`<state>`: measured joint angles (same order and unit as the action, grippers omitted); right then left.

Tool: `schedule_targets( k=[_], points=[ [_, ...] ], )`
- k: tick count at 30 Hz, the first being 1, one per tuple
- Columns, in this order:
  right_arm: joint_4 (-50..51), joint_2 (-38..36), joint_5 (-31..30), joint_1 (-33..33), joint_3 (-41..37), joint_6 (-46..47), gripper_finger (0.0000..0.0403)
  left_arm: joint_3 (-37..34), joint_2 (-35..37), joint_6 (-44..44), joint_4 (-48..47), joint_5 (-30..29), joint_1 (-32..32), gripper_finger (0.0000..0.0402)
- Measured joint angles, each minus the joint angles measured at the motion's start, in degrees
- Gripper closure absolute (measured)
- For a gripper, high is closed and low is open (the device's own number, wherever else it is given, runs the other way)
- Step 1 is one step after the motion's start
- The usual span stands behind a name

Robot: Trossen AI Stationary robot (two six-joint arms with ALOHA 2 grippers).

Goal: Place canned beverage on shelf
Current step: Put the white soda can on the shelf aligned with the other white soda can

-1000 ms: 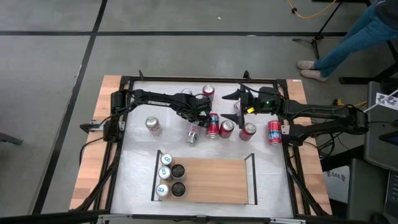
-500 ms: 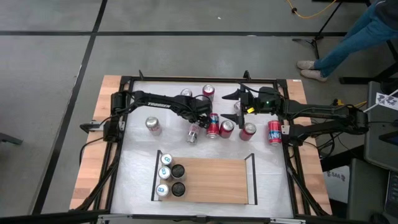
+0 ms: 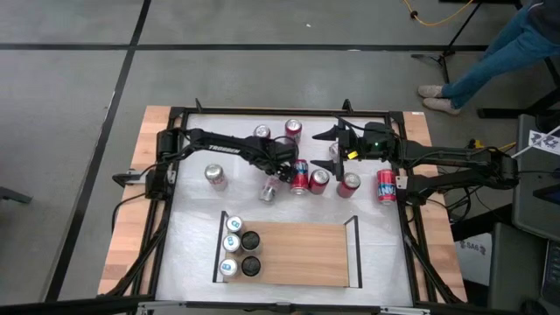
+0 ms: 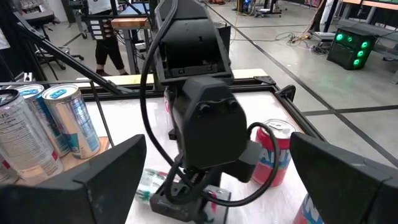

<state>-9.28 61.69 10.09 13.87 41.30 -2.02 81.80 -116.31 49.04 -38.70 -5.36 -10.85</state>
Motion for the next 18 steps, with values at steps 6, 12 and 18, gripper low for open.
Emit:
schedule_targets(
  k=[6, 12, 18],
  points=[
    [-0.02, 0.00, 0.00, 0.00, 0.00, 0.00, 0.0017, -0.38, -1.07, -0.09, 0.42, 0.00, 0.01, 0.0111],
    [0.08, 0.02, 0.02, 0.00, -0.02, 0.01, 0.0017, -0.35, -1.70, 0.16, 0.73, 0.29, 0.04, 0.0111],
    [0.09, 0.02, 0.00, 0.00, -0.02, 0.08, 0.0017, -0.35, -1.70, 0.39, 0.67, 0.33, -0.10, 0.0134]
  ],
)
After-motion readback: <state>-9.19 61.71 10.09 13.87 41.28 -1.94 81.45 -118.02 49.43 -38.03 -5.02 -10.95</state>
